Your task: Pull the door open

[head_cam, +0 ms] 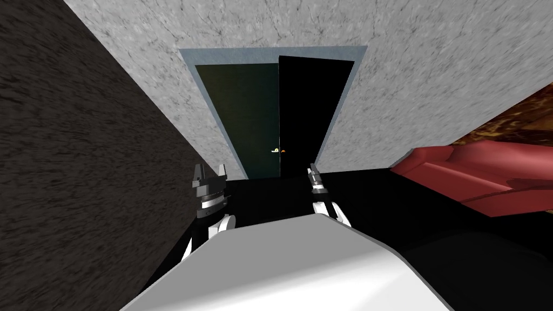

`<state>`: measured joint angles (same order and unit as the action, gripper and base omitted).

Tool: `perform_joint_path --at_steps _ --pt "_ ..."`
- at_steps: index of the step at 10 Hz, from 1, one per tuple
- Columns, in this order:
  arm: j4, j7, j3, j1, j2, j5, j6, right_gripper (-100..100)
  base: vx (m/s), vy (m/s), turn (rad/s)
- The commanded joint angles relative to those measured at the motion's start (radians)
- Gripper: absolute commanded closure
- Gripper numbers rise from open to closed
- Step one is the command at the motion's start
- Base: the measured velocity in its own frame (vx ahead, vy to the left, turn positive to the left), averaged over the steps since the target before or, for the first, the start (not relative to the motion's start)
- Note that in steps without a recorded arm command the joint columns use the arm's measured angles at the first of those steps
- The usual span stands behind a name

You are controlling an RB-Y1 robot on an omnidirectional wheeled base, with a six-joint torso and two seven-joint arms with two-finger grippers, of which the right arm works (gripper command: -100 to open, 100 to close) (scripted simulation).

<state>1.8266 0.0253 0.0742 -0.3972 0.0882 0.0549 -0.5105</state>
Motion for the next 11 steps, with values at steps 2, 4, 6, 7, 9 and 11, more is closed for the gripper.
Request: perform_joint_path --at_steps 2,4,6,7,9,11 --pt "-0.056 0.015 0.003 0.020 0.009 0.004 -0.017 -100 0.103 0.013 0.002" --pt "-0.099 0.026 0.006 0.035 0.016 0.006 -0.030 -100 0.103 0.030 -0.002" --pt "-0.143 0.038 0.008 0.051 0.023 0.008 -0.044 -100 0.106 0.024 -0.001" --pt "-0.166 0.043 0.010 0.059 0.027 0.010 -0.051 -100 0.100 0.018 0.000" --pt "-0.211 0.055 0.012 0.075 0.034 0.012 -0.065 -100 0.097 0.019 0.000" --pt "-0.256 0.066 0.015 0.091 0.041 0.015 -0.079 -100 0.093 0.014 -0.001"
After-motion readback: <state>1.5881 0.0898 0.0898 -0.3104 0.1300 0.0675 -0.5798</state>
